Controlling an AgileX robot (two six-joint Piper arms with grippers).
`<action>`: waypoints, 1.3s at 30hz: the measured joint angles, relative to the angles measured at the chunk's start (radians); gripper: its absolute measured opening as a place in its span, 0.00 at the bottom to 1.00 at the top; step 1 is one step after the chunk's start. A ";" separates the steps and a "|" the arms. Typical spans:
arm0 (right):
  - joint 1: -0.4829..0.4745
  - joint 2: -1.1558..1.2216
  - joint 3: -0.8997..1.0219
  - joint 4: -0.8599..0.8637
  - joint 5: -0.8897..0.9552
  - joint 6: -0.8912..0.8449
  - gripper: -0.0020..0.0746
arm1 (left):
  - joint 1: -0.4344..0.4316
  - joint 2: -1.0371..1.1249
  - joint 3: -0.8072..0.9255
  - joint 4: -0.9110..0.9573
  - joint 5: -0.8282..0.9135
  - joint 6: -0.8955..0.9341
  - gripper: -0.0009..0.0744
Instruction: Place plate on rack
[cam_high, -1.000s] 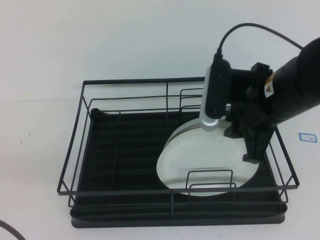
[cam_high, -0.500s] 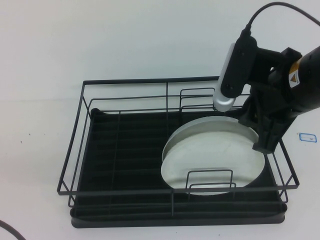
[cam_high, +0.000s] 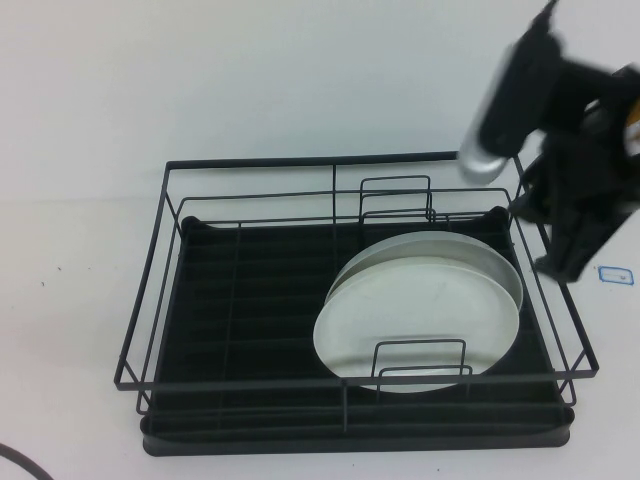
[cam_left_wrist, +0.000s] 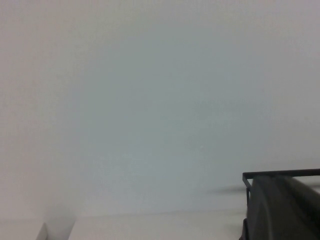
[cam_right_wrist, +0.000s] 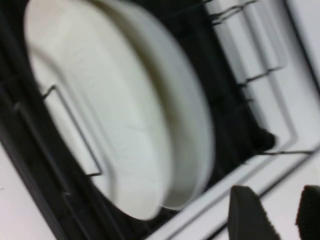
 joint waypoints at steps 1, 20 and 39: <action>0.000 -0.022 0.000 -0.010 0.003 0.018 0.37 | 0.000 0.000 0.000 0.000 0.000 0.000 0.01; 0.000 -0.707 0.418 0.034 -0.161 0.289 0.05 | 0.000 -0.034 0.000 0.051 0.091 0.004 0.01; 0.000 -0.991 0.904 0.140 -0.619 0.306 0.05 | 0.310 -0.376 0.120 -0.286 0.150 -0.026 0.01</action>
